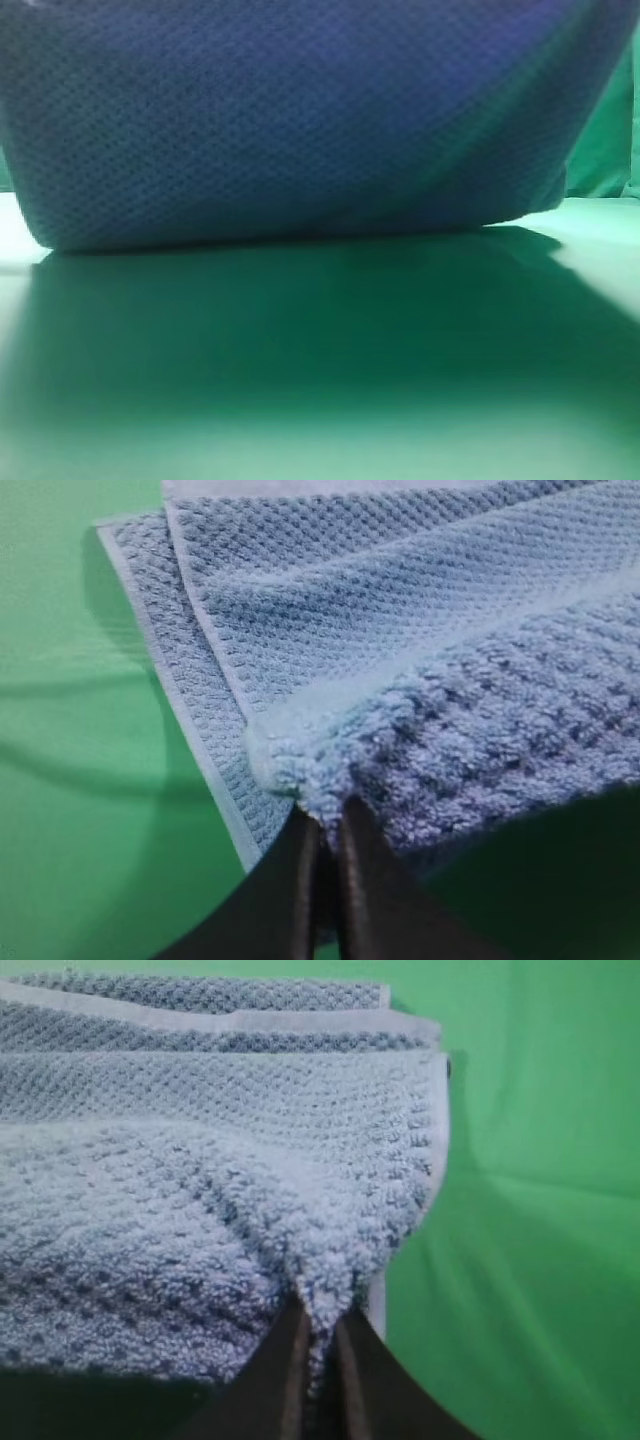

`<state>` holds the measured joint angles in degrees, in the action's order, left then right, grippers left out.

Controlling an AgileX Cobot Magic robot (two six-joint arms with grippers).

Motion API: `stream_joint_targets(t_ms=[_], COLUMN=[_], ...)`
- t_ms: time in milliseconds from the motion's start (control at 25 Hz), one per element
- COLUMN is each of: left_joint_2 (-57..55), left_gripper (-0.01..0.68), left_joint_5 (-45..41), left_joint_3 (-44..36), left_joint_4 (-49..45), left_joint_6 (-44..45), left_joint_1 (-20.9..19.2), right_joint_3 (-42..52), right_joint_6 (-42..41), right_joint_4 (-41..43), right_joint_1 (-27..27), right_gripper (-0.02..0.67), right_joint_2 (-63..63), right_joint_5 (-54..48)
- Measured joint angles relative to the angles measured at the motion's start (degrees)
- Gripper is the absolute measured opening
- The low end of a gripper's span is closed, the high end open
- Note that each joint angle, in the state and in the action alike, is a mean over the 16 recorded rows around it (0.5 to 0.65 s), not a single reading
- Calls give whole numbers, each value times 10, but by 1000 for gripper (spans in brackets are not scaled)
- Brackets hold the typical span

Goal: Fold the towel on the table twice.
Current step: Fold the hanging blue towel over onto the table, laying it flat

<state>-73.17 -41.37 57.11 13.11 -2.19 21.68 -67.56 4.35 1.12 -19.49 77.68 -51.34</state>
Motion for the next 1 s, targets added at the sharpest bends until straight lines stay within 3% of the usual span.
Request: stream_joint_targets(t_ms=[520,760,1000], left_joint_2=[127,117,54], left_gripper=[0,0,0], left_joint_5=[12,53,94], left_joint_3=[-168,-185,-151], left_joint_4=[22,20,-27], left_joint_6=[-33,-44,-70], left_joint_1=[70,73,72], right_joint_3=[231,248,199], right_joint_6=[-7,-32,-58], right_joint_4=[-73,-85,-75], right_joint_1=[1,1,2], right_gripper=[0,0,0], right_joint_2=[-179,-161,-77], right_joint_5=[10,12,21])
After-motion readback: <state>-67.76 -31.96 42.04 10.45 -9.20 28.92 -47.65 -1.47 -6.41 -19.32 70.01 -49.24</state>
